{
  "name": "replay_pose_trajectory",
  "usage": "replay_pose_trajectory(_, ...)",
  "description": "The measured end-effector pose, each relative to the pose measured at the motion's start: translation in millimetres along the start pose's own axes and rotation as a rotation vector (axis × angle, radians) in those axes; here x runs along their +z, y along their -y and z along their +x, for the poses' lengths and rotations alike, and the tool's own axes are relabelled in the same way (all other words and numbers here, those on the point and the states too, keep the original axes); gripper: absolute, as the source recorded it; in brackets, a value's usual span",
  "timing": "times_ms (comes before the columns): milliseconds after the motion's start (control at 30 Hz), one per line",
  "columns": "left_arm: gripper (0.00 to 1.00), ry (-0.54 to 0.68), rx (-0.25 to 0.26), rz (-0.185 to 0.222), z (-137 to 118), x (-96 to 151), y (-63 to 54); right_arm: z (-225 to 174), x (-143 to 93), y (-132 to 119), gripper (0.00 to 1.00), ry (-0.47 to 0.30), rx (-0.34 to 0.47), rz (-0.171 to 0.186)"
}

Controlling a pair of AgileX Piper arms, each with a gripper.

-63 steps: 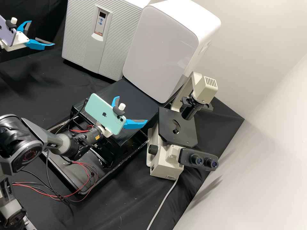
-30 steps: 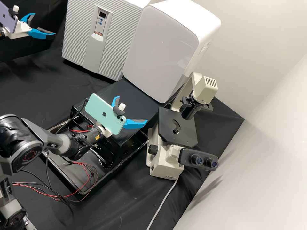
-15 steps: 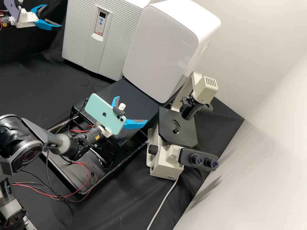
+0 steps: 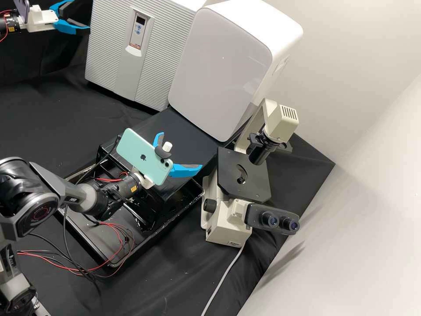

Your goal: Open the incubator door

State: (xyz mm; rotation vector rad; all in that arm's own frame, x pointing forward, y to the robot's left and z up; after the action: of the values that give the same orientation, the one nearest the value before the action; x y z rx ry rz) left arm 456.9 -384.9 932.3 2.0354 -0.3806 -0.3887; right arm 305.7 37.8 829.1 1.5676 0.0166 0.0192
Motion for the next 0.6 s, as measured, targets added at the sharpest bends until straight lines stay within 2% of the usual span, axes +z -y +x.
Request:
replay_pose_trajectory(233,1.0,0.069,0.008,-0.036,26,12,5.6,0,0,0,1.0,0.0,0.0,0.0)
replay_pose_trajectory(333,1.0,0.089,-0.001,-0.023,31,8,8.2,0,0,0,1.0,0.0,0.0,0.0)
replay_pose_trajectory(600,1.0,0.078,-0.059,-0.067,42,5,28.6,0,0,0,1.0,0.0,0.0,0.0)
